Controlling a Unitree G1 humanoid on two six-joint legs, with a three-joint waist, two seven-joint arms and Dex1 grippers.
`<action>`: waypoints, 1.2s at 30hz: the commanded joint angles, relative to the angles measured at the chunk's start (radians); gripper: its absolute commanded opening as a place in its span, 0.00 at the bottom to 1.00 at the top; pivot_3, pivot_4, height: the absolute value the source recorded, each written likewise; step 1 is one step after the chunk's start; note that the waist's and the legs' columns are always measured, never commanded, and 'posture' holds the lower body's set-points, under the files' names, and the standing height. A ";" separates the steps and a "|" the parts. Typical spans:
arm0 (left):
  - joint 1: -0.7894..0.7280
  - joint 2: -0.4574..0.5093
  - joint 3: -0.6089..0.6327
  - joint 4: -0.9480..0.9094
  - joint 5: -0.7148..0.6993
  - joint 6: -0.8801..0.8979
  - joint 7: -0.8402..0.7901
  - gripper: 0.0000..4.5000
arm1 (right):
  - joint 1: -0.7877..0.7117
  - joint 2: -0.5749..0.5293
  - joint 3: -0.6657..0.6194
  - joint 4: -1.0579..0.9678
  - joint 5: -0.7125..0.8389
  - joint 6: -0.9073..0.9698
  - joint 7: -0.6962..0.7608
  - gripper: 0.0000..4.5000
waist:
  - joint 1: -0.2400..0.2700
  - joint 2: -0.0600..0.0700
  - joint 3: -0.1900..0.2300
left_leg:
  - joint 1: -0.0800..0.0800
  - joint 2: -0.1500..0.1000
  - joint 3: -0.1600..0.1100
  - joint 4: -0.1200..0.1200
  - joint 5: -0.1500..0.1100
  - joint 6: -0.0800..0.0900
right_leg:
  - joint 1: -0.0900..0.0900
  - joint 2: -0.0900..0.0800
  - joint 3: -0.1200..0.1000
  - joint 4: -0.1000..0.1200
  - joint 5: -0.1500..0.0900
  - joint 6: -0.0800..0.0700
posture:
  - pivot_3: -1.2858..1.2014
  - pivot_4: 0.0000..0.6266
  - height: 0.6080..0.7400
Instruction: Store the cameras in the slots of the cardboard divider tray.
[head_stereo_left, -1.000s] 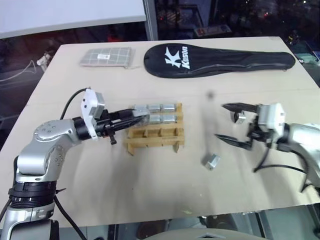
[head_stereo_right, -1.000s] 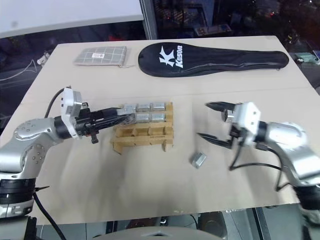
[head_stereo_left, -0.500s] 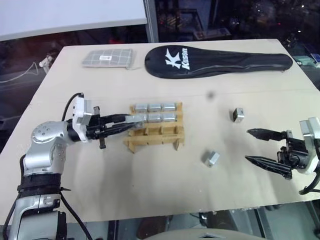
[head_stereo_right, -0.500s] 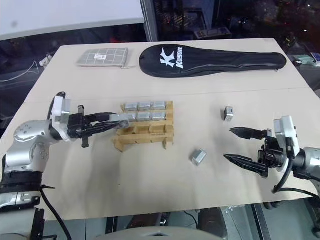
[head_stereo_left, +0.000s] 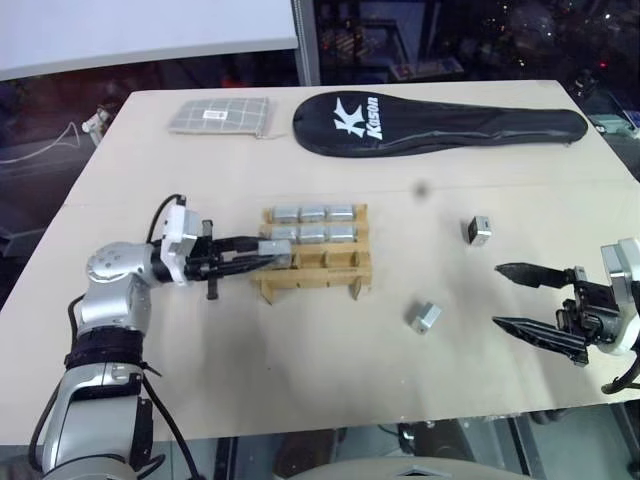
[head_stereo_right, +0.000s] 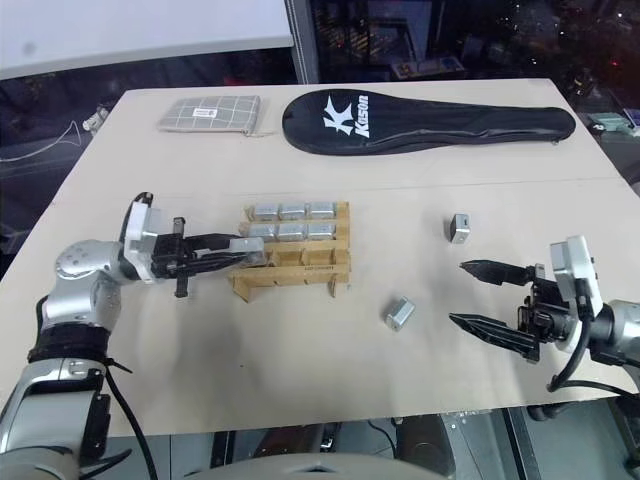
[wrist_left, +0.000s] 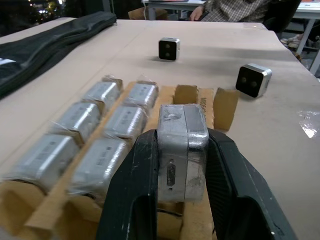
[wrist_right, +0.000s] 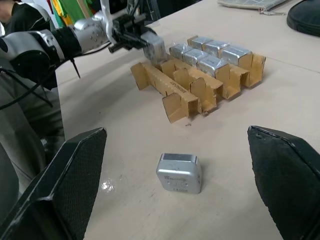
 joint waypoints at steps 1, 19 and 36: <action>-0.049 0.008 -0.004 0.065 0.032 -0.081 -0.005 0.16 | -0.014 0.005 -0.036 -0.029 0.009 0.006 -0.005 0.99 | 0.000 0.000 0.000 | 0.000 0.000 0.000 0.000 0.000 0.000 | 0.000 0.000 0.000 0.000 0.000 0.000 | 0.52 0.24 1.00; -0.100 0.008 -0.024 0.165 0.110 -0.078 0.028 0.16 | -0.011 0.019 -0.038 -0.033 0.010 0.006 0.028 0.99 | 0.000 0.000 0.000 | 0.001 0.000 0.000 0.000 0.000 0.000 | 0.001 0.001 -0.001 0.000 0.000 0.000 | 0.52 0.24 1.00; -0.094 -0.020 -0.040 0.181 0.123 -0.117 0.000 0.16 | -0.040 0.083 -0.045 -0.018 -0.007 -0.061 0.072 0.99 | 0.000 0.000 -0.001 | 0.003 0.000 0.000 0.000 0.000 0.000 | 0.002 0.001 0.000 0.000 0.001 0.000 | 0.52 0.24 1.00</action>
